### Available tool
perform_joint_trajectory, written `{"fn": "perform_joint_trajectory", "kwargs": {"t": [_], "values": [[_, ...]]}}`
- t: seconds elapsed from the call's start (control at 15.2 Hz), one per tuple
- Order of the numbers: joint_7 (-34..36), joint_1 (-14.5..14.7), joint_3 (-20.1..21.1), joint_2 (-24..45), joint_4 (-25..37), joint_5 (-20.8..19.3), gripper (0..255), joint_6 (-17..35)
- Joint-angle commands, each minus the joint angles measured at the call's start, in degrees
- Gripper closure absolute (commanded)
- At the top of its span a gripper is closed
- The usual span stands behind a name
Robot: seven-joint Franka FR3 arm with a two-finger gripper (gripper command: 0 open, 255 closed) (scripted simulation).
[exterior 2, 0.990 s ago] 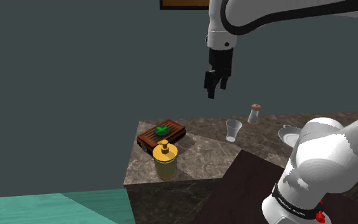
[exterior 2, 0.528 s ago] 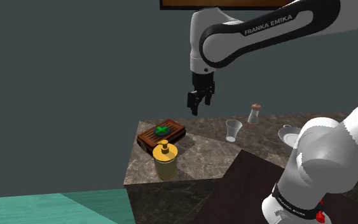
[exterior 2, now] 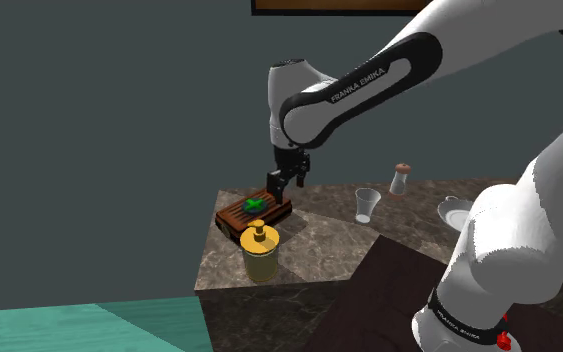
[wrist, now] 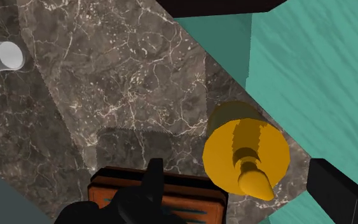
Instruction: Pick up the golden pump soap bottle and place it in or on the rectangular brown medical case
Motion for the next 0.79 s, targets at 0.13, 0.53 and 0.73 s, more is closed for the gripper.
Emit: {"fn": "perform_joint_trajectory", "kwargs": {"t": [0.13, 0.53, 0.73], "values": [[3.0, 0.1, 1.1, 8.6, 1.9, -1.2, 0, 7.1], [8.1, 0.8, 2.0, 22.1, 7.7, -4.6, 0, 15.0], [9.4, 1.2, 1.9, 25.6, 9.3, -5.6, 0, 17.0]]}}
